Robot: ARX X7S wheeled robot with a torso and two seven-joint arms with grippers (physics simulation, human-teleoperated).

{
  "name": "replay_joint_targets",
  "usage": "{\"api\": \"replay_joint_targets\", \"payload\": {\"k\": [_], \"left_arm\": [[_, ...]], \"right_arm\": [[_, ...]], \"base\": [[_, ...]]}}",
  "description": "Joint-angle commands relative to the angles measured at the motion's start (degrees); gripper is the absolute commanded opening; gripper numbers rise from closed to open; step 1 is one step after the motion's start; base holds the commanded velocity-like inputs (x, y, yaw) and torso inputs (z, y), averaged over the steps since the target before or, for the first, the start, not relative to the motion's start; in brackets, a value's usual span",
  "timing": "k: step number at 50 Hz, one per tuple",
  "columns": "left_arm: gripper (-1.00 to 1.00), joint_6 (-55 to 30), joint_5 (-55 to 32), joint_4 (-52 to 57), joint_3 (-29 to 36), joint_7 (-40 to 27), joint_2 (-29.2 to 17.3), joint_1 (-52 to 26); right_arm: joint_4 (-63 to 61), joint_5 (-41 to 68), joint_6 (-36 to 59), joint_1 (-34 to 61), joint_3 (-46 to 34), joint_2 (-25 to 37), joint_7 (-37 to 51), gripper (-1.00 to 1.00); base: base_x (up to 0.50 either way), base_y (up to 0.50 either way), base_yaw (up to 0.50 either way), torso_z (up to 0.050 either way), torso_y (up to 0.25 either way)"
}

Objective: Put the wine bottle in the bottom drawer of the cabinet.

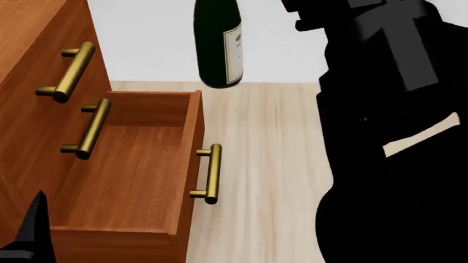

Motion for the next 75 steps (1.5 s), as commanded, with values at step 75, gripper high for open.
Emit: {"api": "replay_joint_targets", "payload": {"k": [75], "left_arm": [[1.00,8.86,4.78,-3.53,-0.01,4.91,-1.23,7.10]], "right_arm": [[-8.47,60.86,3.22,-3.20,-34.37,-0.12,8.07,-1.00]], "base": [[0.00,0.00,0.00,0.000,0.001]]}}
